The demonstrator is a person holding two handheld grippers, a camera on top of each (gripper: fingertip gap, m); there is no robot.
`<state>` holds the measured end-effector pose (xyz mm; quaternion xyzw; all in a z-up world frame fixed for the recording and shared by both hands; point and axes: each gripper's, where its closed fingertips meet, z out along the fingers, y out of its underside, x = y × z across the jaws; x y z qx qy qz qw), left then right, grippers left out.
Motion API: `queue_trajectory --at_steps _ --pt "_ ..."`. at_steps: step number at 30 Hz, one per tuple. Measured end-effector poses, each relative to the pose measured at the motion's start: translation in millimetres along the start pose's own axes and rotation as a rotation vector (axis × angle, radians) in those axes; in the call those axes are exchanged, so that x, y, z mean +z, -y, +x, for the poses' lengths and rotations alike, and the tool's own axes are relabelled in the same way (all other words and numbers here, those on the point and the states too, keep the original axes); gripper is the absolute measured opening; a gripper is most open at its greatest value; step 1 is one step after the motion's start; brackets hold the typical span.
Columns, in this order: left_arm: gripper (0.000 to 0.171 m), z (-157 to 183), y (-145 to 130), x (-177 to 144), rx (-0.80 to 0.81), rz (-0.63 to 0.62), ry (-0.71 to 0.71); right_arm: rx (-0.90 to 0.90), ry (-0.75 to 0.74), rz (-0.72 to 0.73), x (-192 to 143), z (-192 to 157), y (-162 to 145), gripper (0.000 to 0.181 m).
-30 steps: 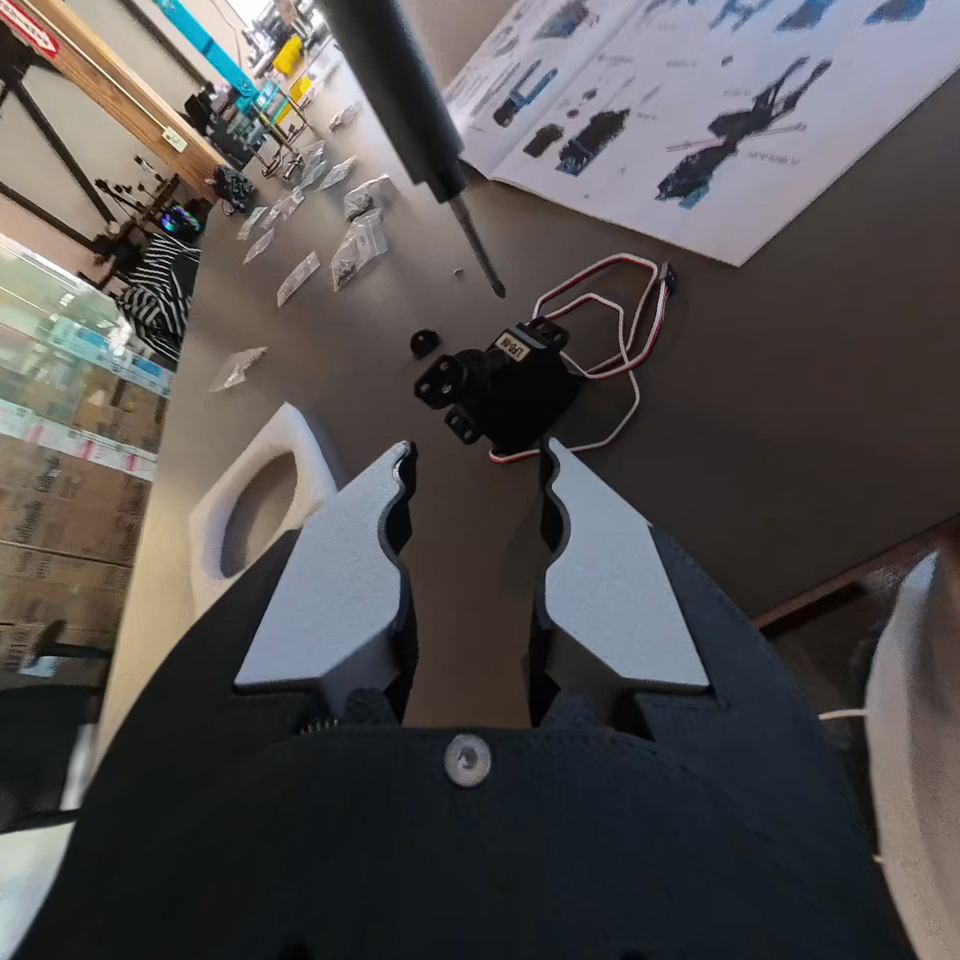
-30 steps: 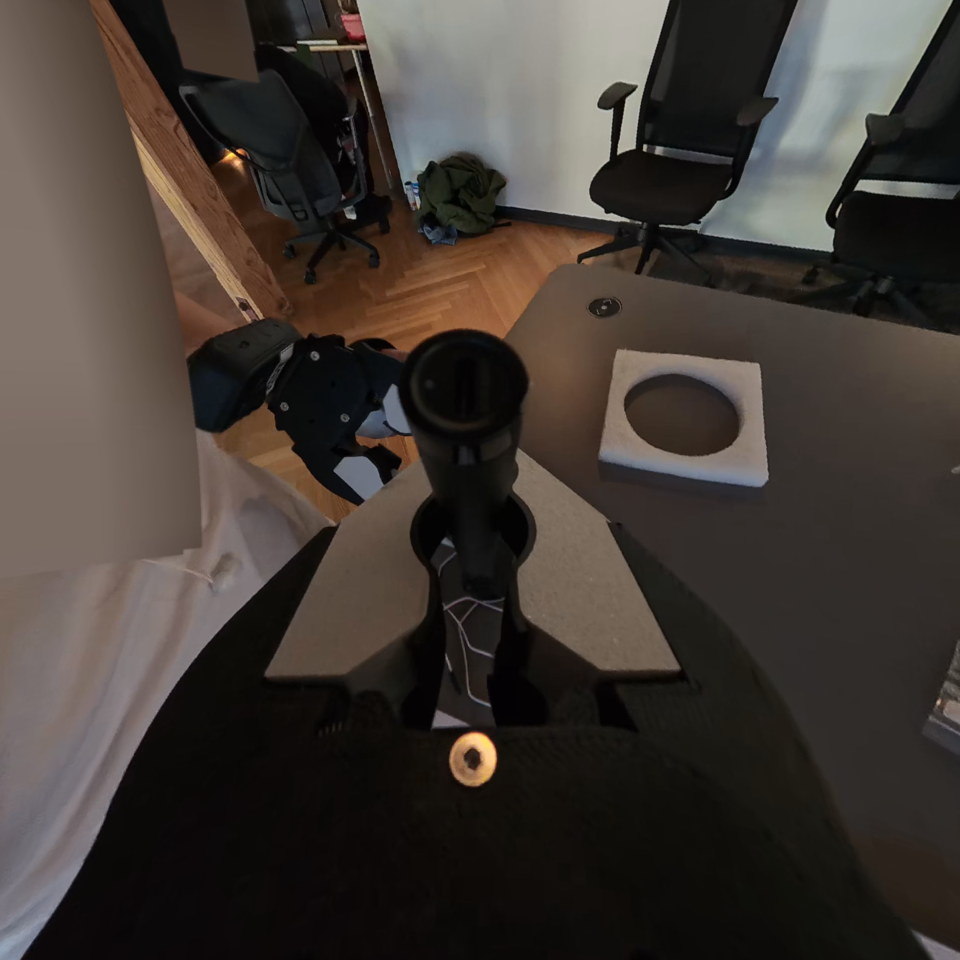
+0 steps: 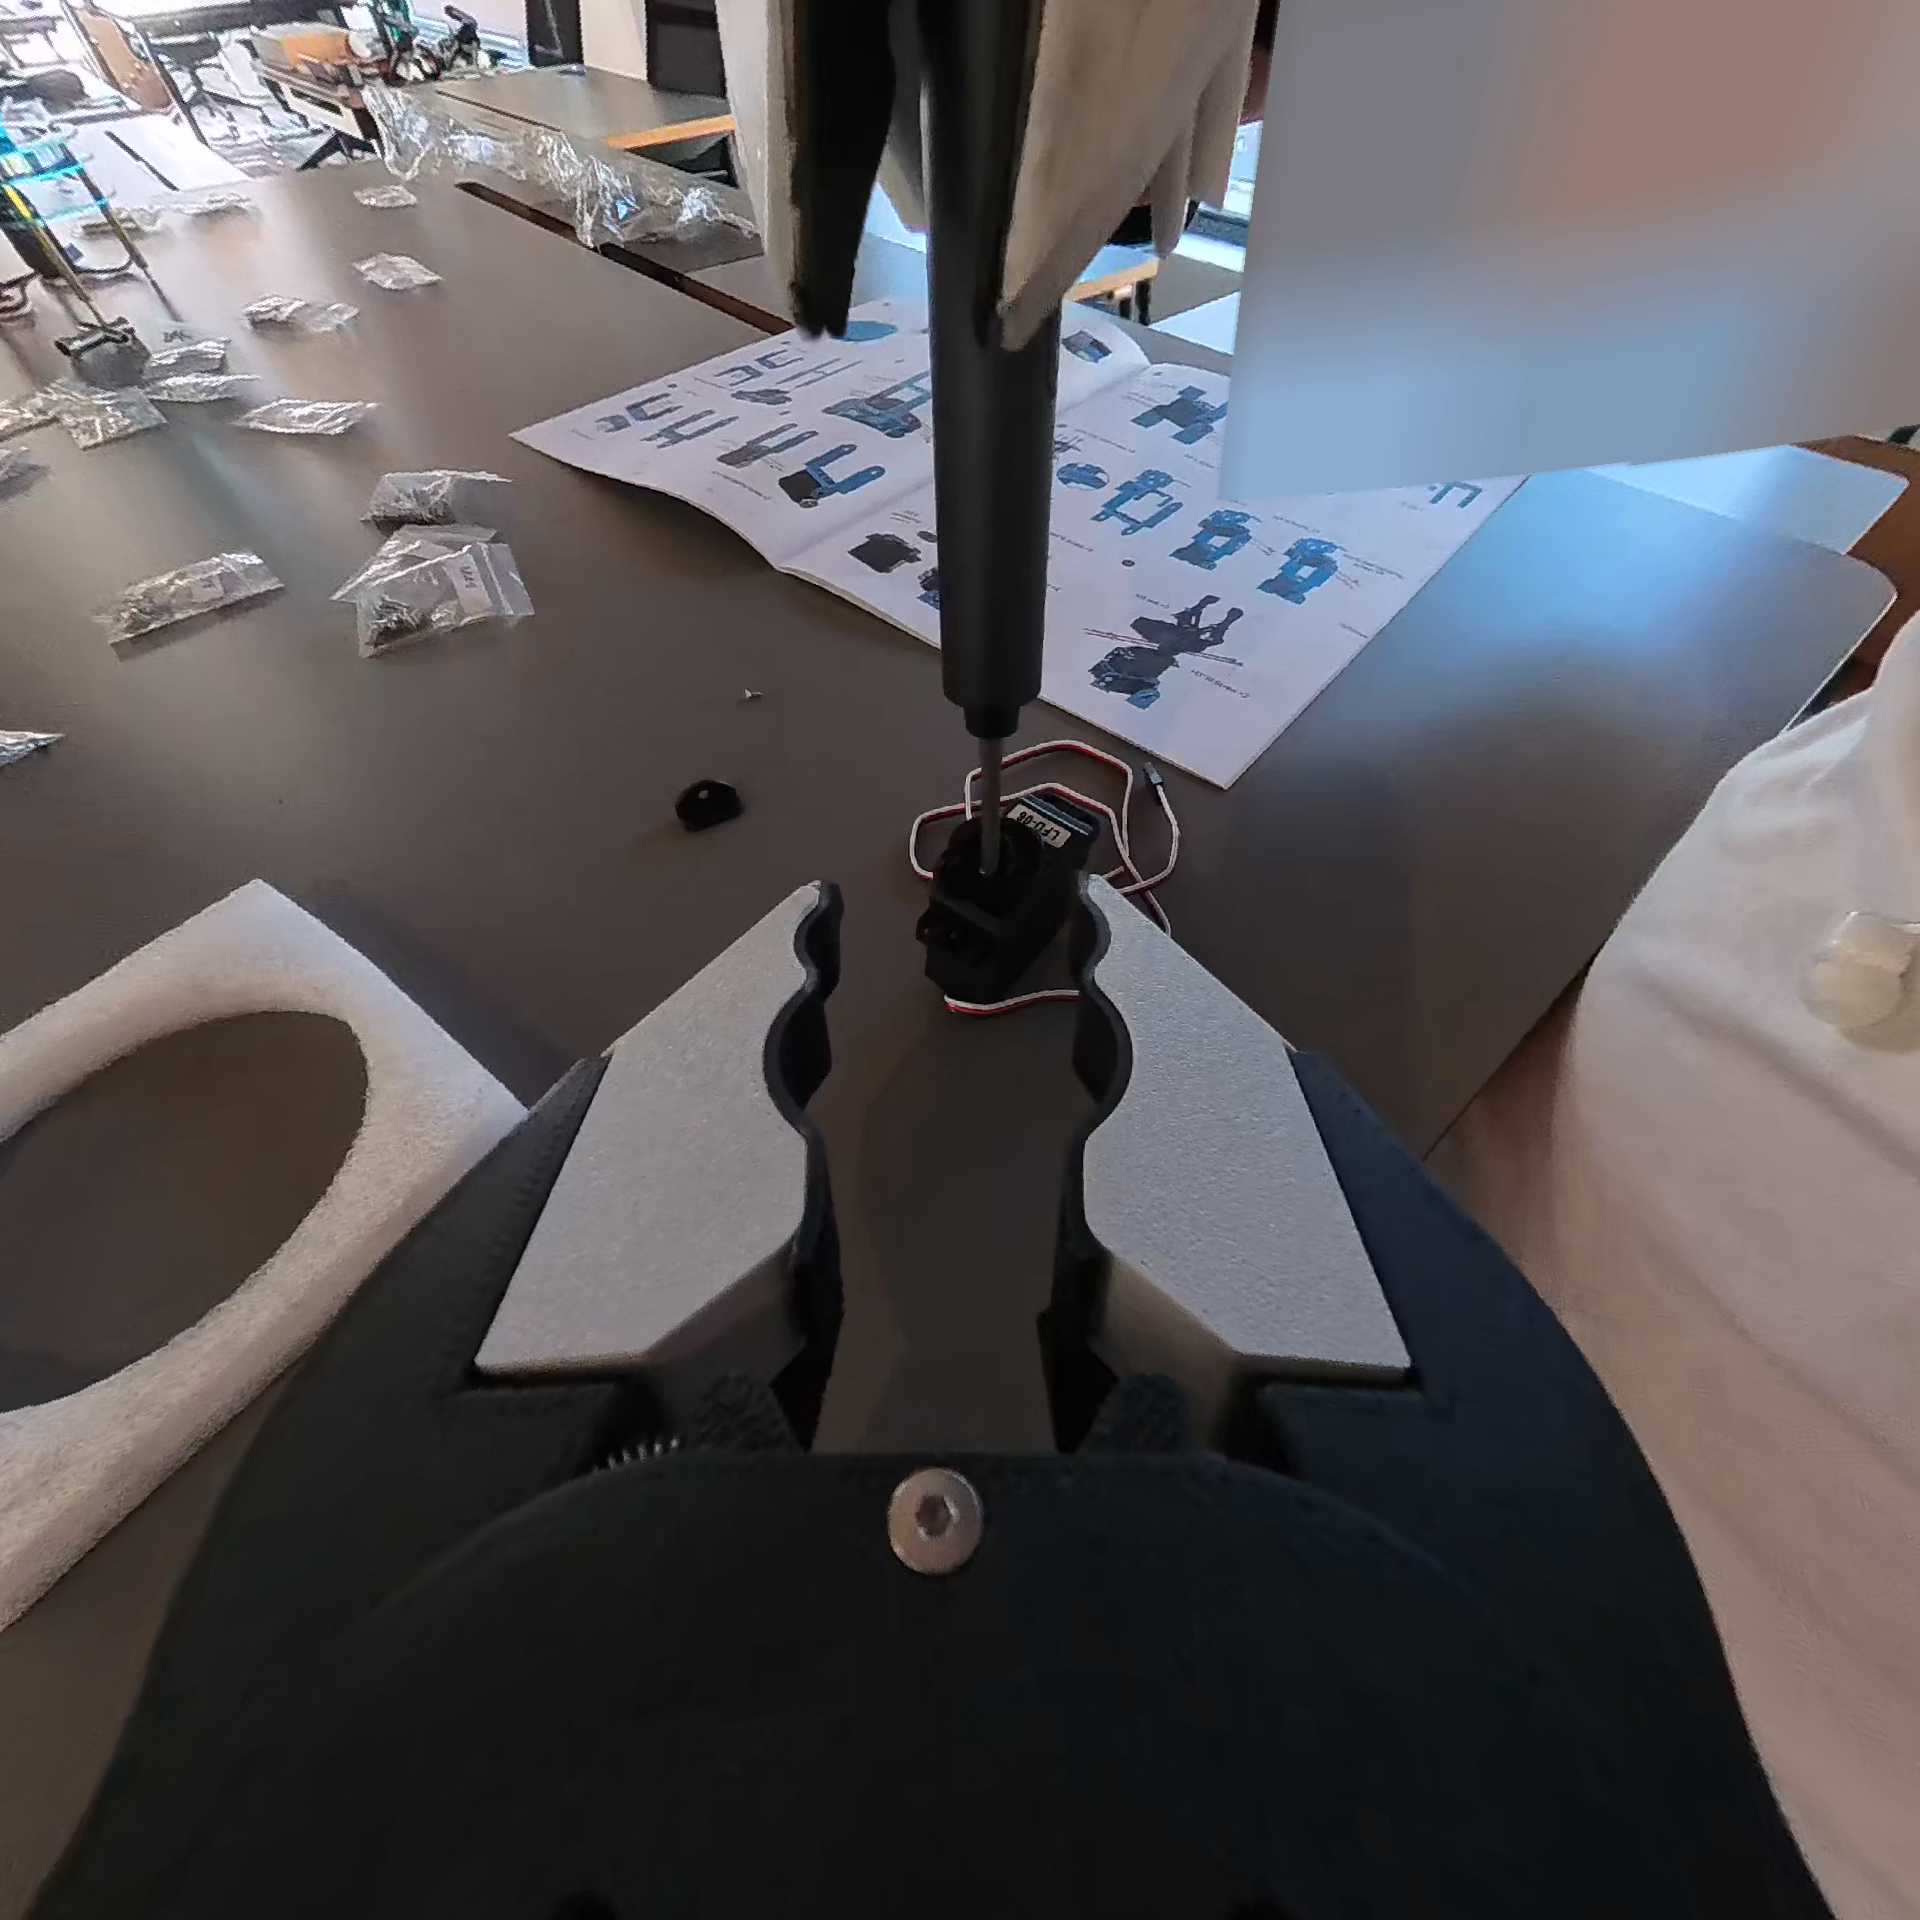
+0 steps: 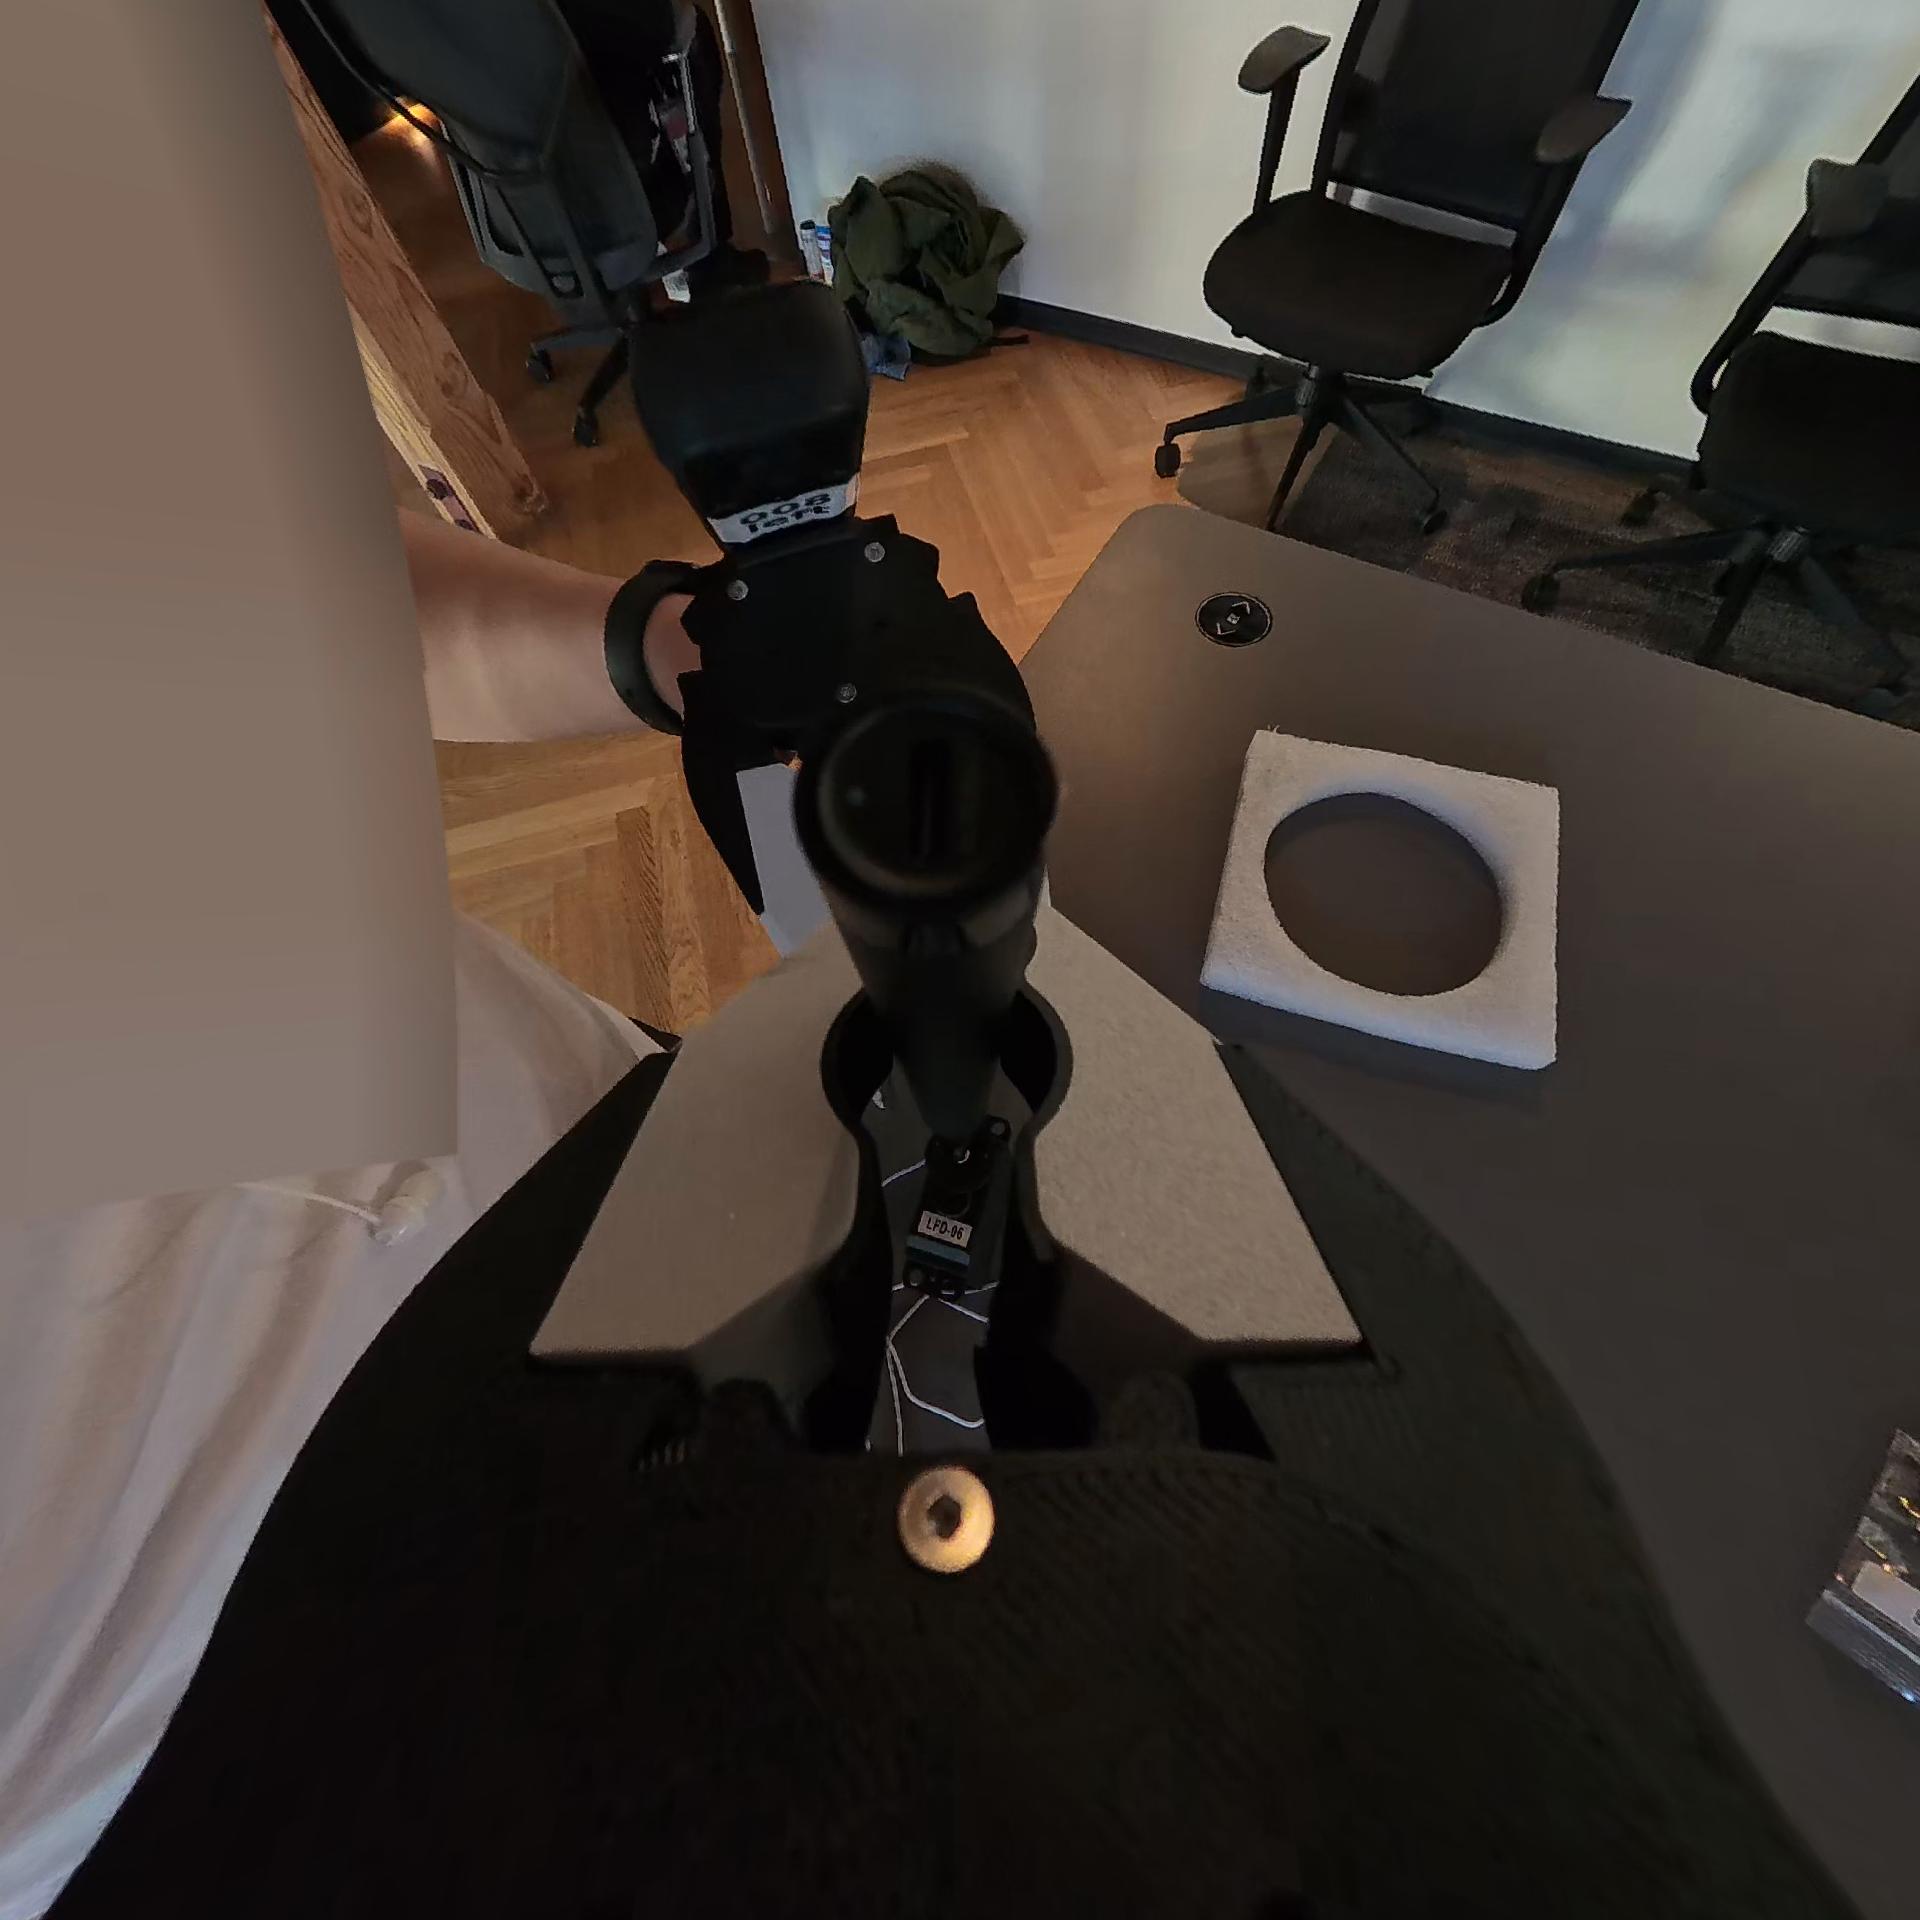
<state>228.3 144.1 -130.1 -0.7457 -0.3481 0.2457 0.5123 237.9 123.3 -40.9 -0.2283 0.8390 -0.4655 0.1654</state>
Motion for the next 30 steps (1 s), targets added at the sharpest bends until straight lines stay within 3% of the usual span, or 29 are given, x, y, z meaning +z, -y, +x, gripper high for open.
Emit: queue_trajectory --at_steps 30 --pt "0.044 -0.5 -4.1 -5.0 -0.013 -0.006 0.003 -0.005 0.034 -0.07 4.7 -1.4 -0.5 0.014"
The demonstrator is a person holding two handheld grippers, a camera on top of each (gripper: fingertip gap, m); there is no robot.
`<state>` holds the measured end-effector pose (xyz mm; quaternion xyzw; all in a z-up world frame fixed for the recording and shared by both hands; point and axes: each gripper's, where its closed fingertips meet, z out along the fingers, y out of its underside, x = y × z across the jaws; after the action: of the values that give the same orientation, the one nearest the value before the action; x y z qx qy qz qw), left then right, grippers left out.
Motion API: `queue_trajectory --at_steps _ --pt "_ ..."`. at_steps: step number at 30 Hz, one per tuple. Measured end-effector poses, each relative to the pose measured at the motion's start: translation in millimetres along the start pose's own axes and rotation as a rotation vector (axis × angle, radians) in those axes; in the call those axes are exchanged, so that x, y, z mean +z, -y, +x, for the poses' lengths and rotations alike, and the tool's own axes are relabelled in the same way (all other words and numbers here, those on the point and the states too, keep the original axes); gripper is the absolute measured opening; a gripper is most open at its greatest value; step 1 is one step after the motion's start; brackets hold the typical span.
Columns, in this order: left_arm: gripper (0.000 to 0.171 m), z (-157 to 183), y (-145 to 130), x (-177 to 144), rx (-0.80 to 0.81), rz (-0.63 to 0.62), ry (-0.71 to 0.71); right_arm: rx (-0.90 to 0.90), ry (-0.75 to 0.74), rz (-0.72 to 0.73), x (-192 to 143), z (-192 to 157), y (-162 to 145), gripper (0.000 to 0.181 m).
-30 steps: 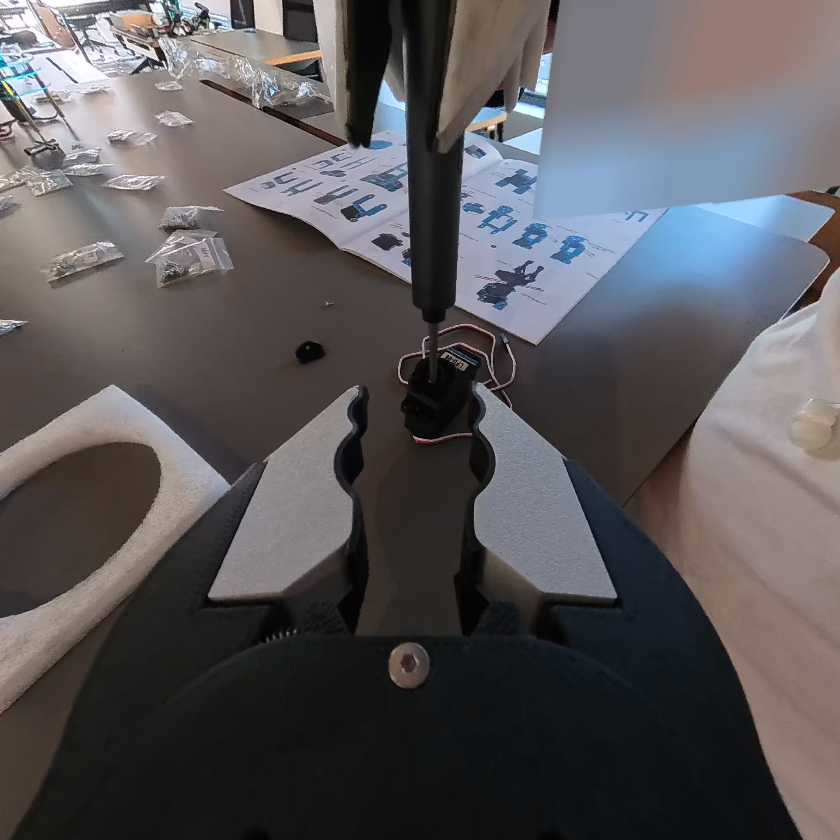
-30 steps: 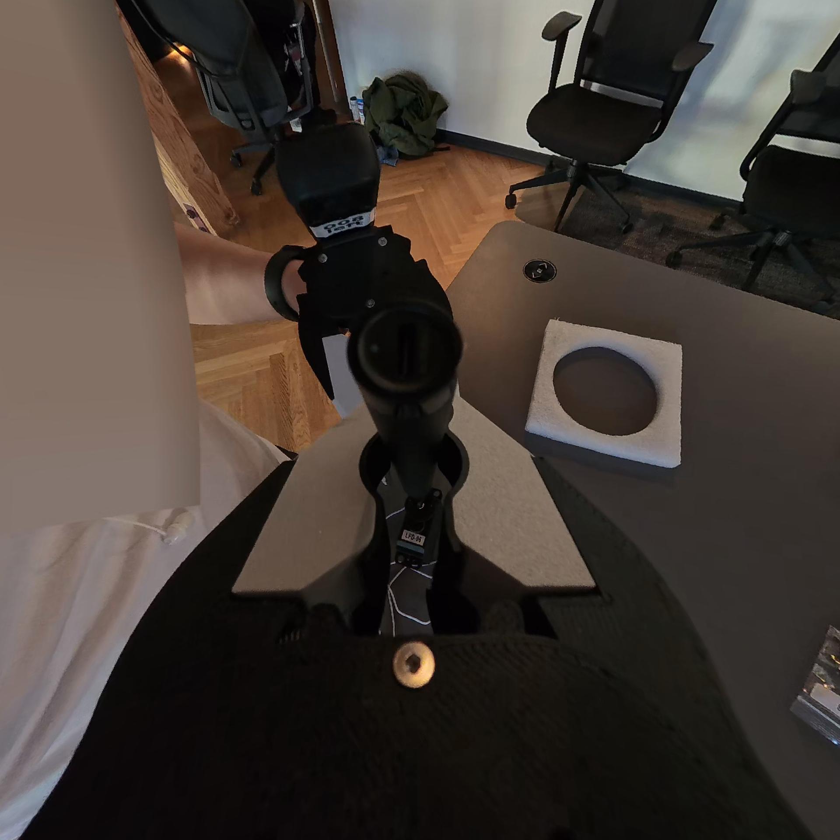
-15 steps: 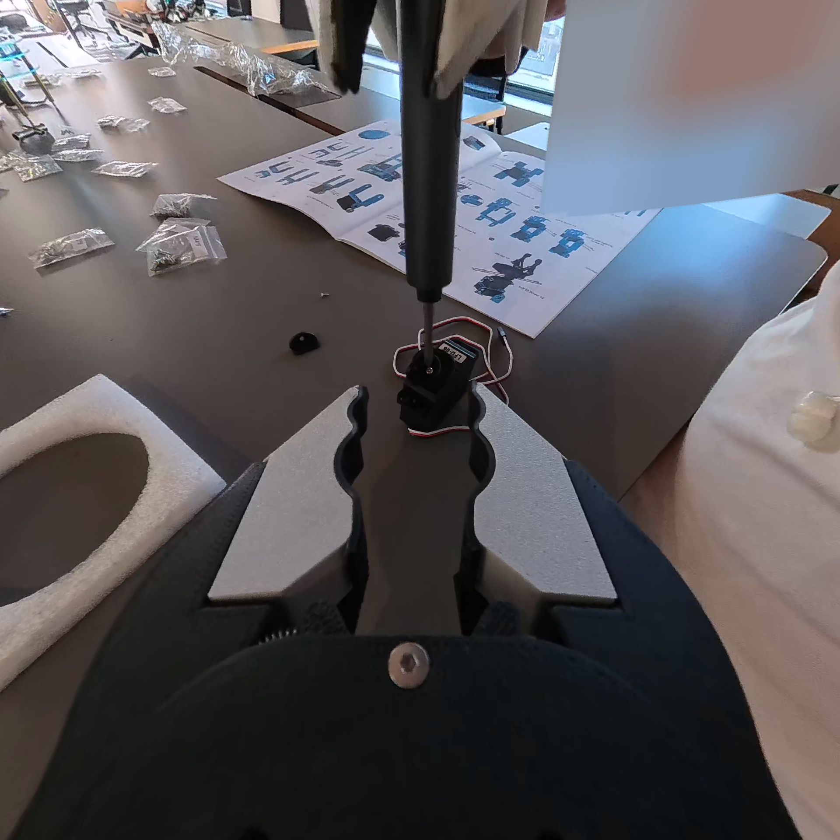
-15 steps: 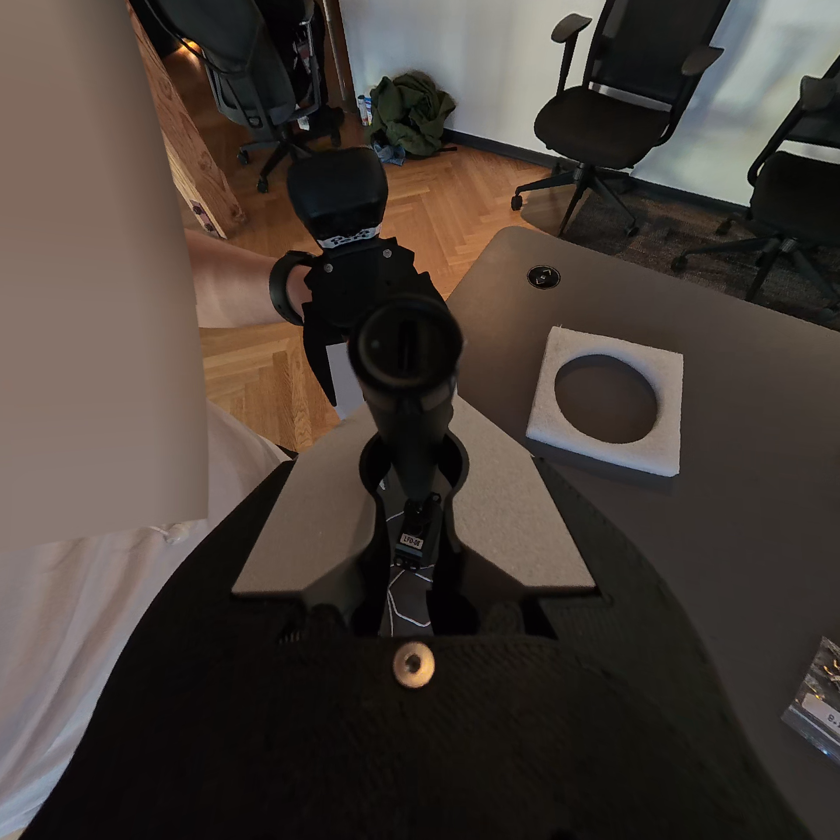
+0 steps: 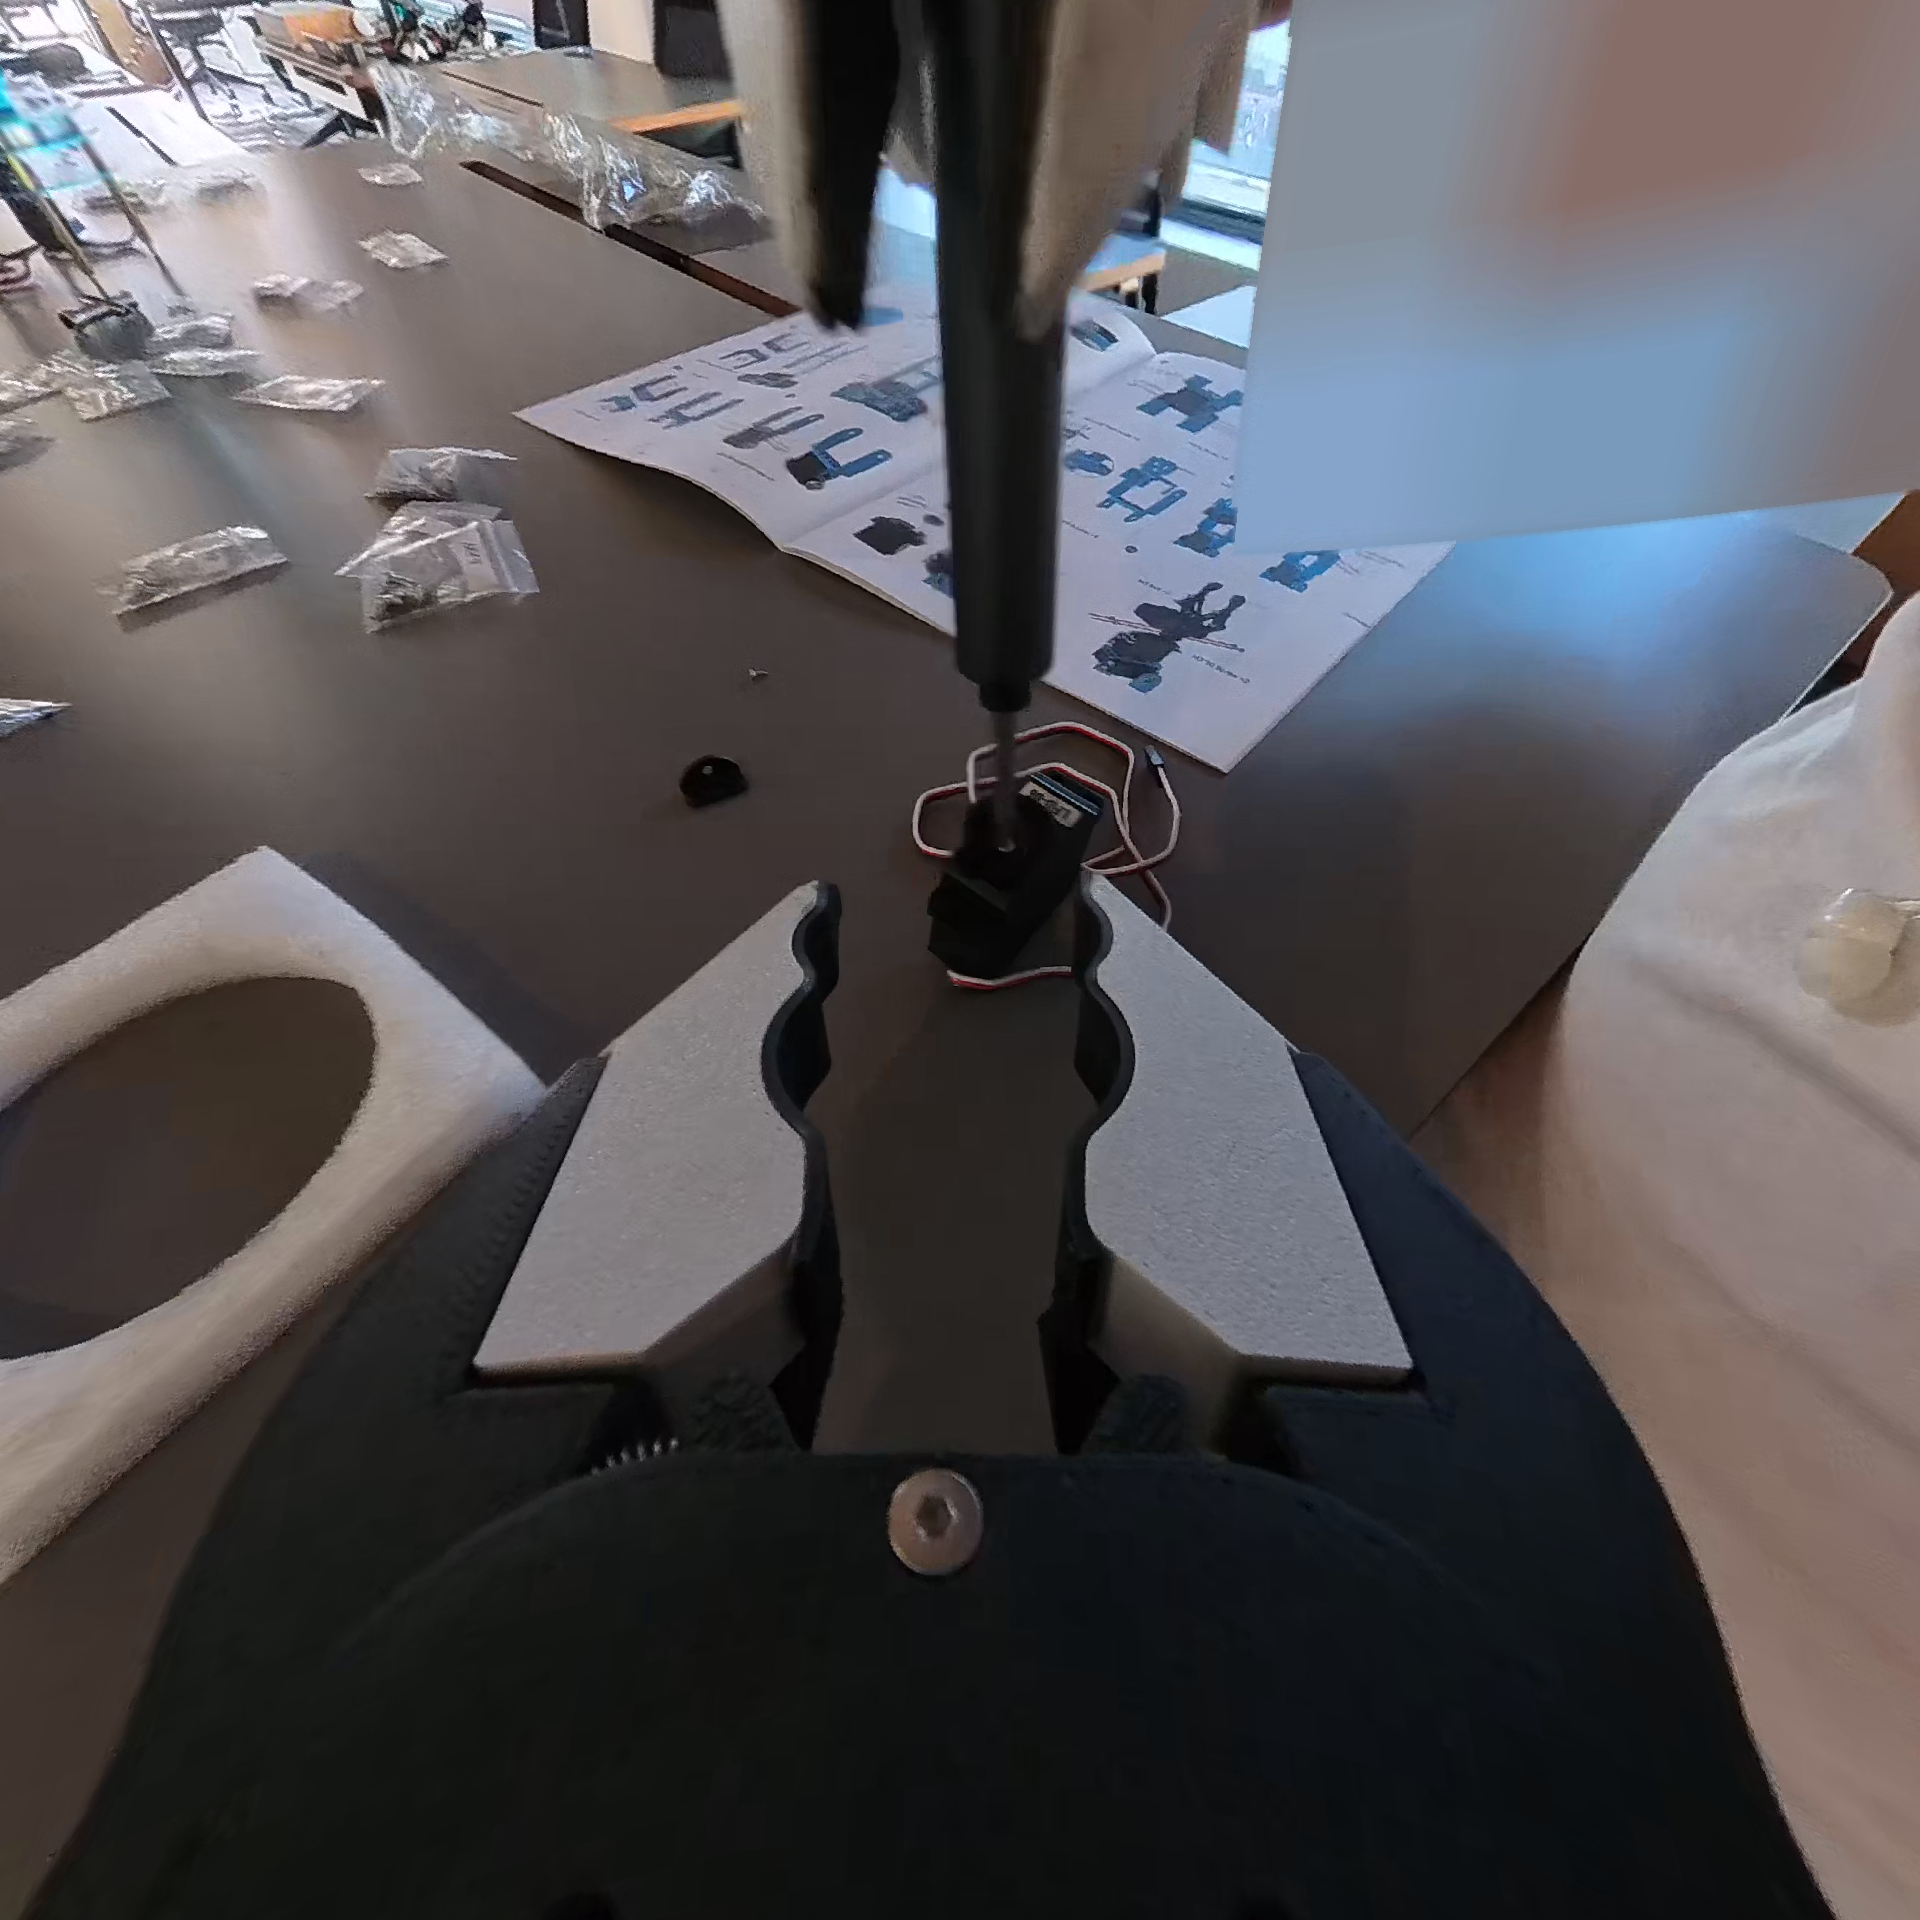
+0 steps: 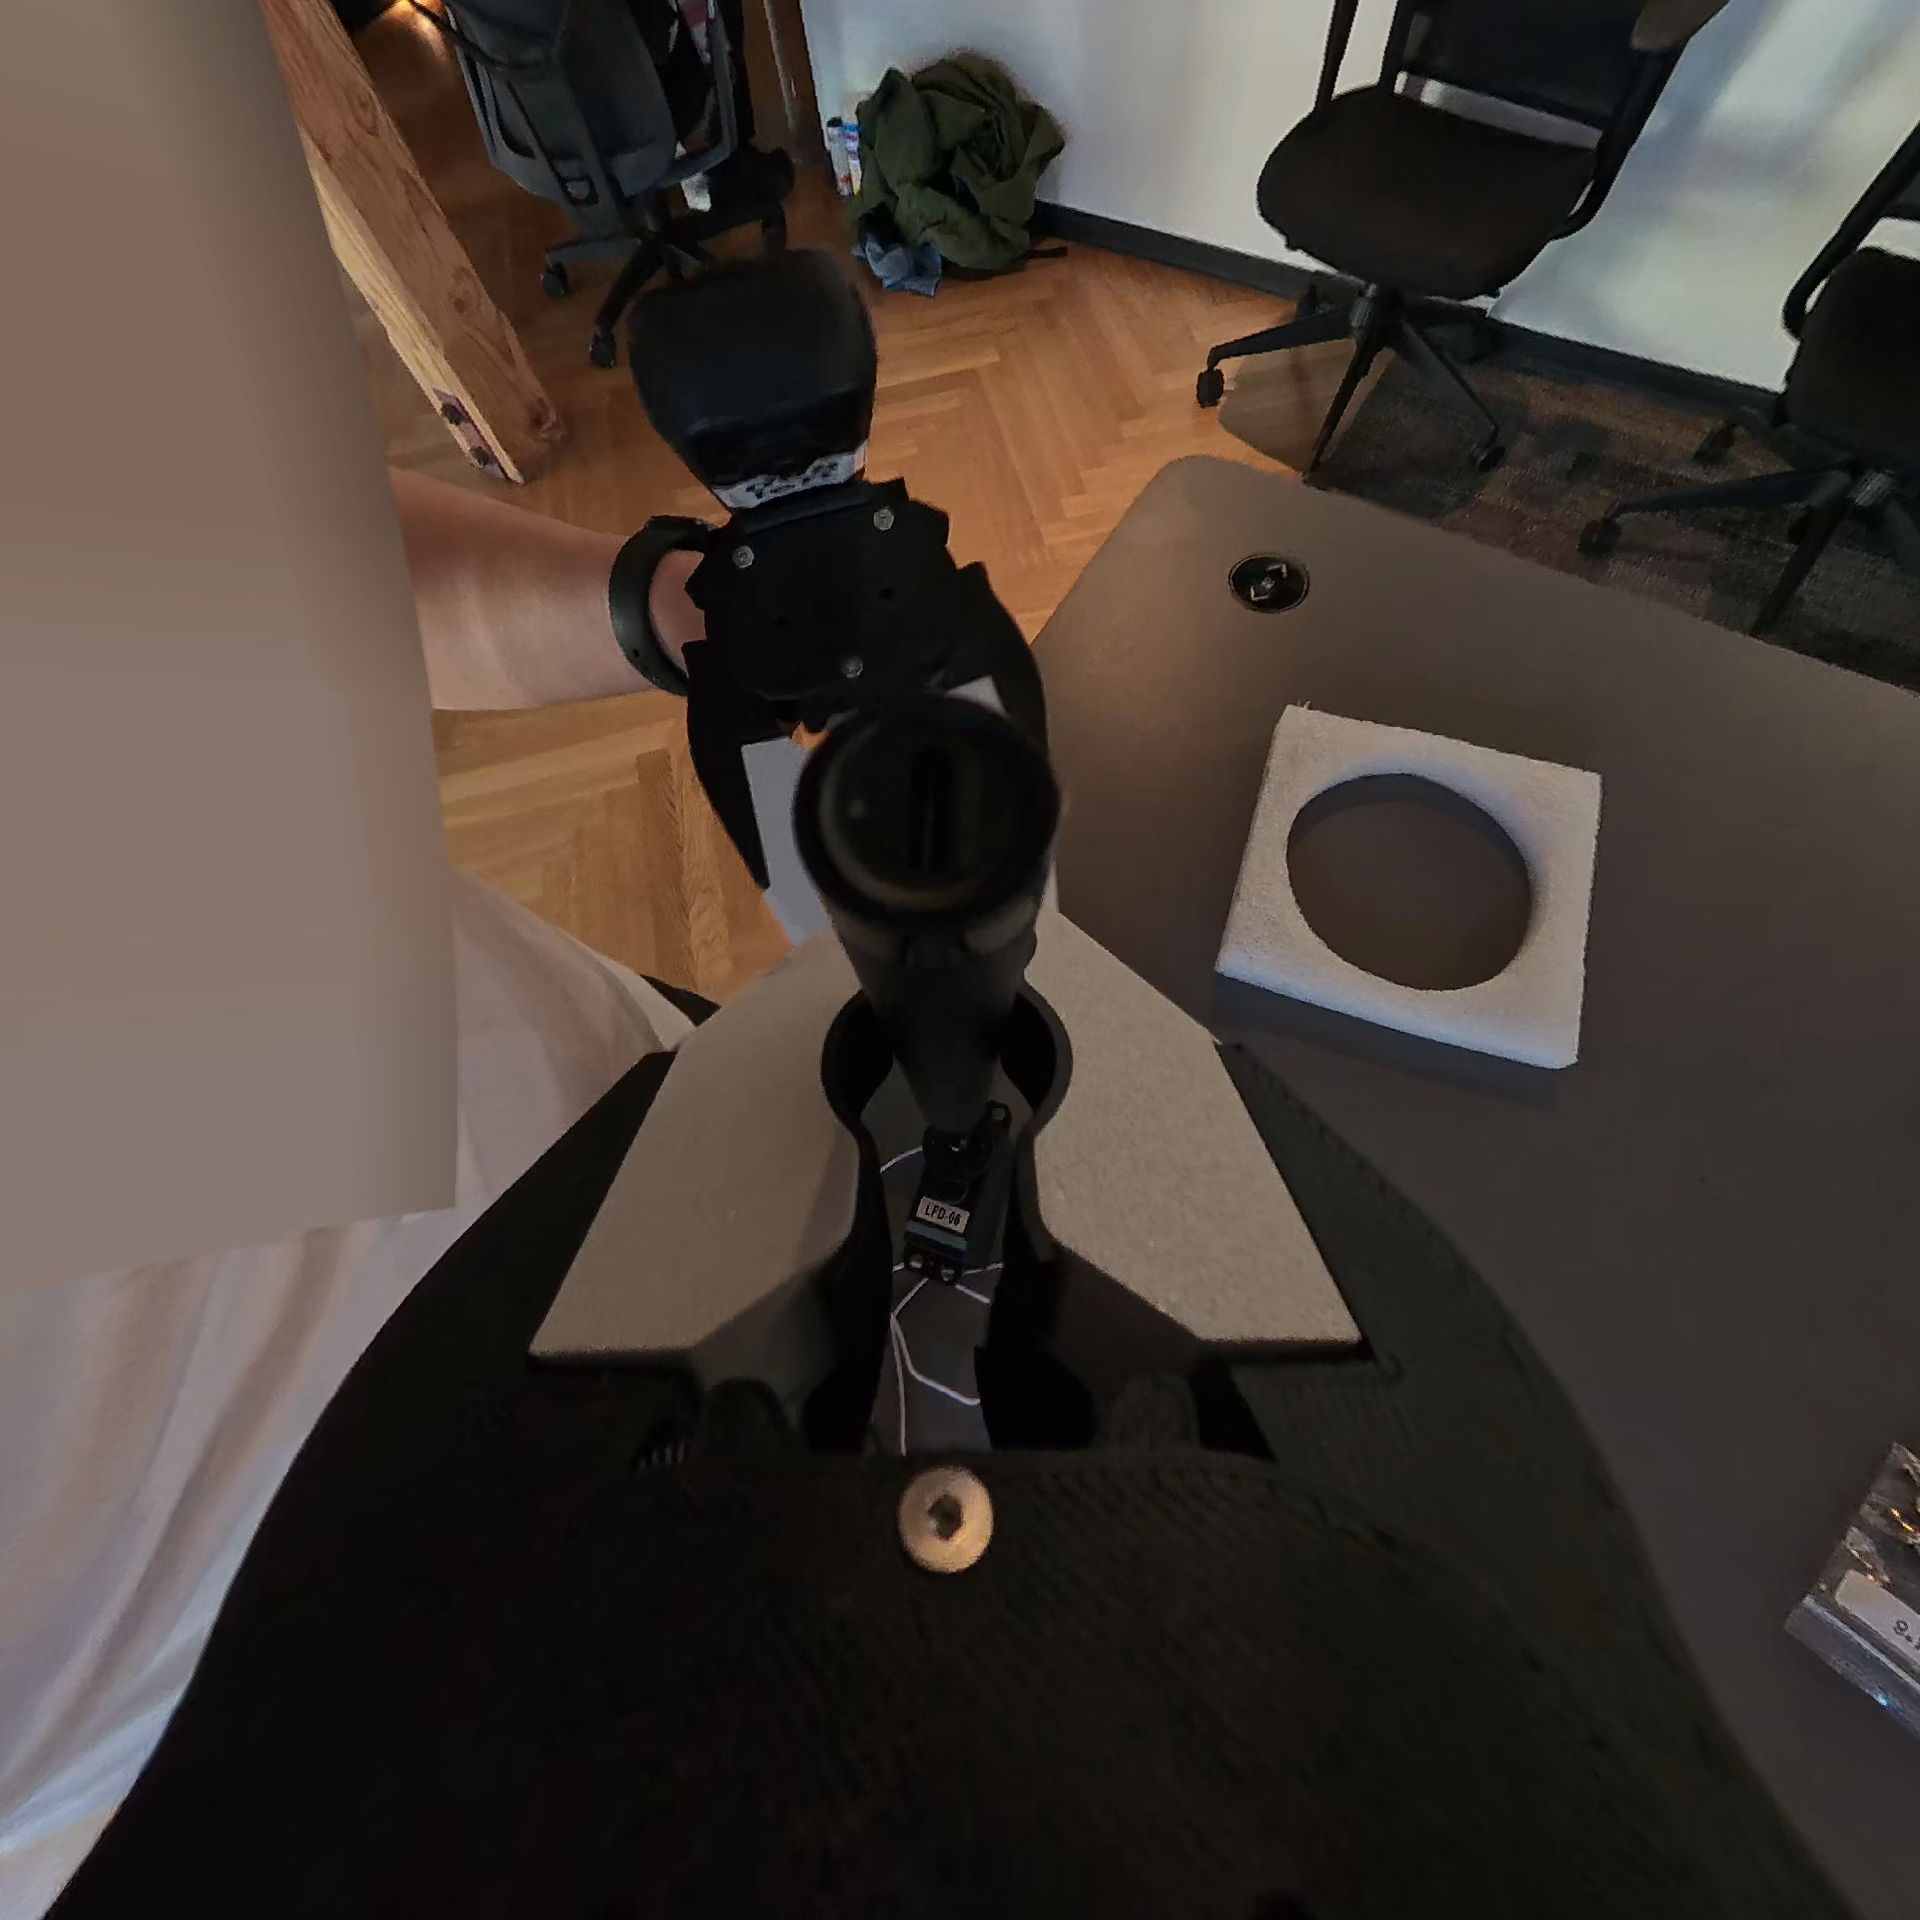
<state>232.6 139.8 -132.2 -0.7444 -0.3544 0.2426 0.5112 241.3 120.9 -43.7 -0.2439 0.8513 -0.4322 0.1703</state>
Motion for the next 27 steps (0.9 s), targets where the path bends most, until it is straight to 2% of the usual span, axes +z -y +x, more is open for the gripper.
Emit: queue_trajectory --at_steps 3,7,10,14,16,18,22,27 --pt "0.044 -7.9 16.6 -14.1 -0.034 0.057 -0.034 -0.025 0.042 -0.053 3.7 -3.9 -1.2 0.014" --pt "0.037 -5.9 42.2 -28.1 -0.077 0.133 -0.195 -0.078 0.073 -0.084 6.6 -3.4 0.9 0.015" --pt "0.037 -5.2 47.0 -18.7 -0.057 0.124 -0.262 -0.126 0.069 -0.115 7.0 -3.0 -0.3 0.015" --pt "0.037 3.9 53.5 -1.4 -0.066 0.129 -0.391 -0.104 0.089 -0.108 7.8 -3.5 0.4 0.015" --pt "0.031 10.6 52.9 4.7 -0.05 0.114 -0.448 -0.103 0.084 -0.108 7.2 -3.0 0.0 0.014" --pt "0.018 12.8 54.0 8.9 -0.029 0.122 -0.464 -0.098 0.087 -0.101 6.7 -4.1 -0.1 0.015" --pt "0.016 11.9 54.5 10.5 -0.009 0.142 -0.441 -0.077 0.088 -0.126 3.8 -1.4 -3.6 0.015" --pt "0.016 10.6 50.0 11.4 -0.018 0.133 -0.415 -0.051 0.093 -0.257 -5.5 3.9 -9.2 0.023"
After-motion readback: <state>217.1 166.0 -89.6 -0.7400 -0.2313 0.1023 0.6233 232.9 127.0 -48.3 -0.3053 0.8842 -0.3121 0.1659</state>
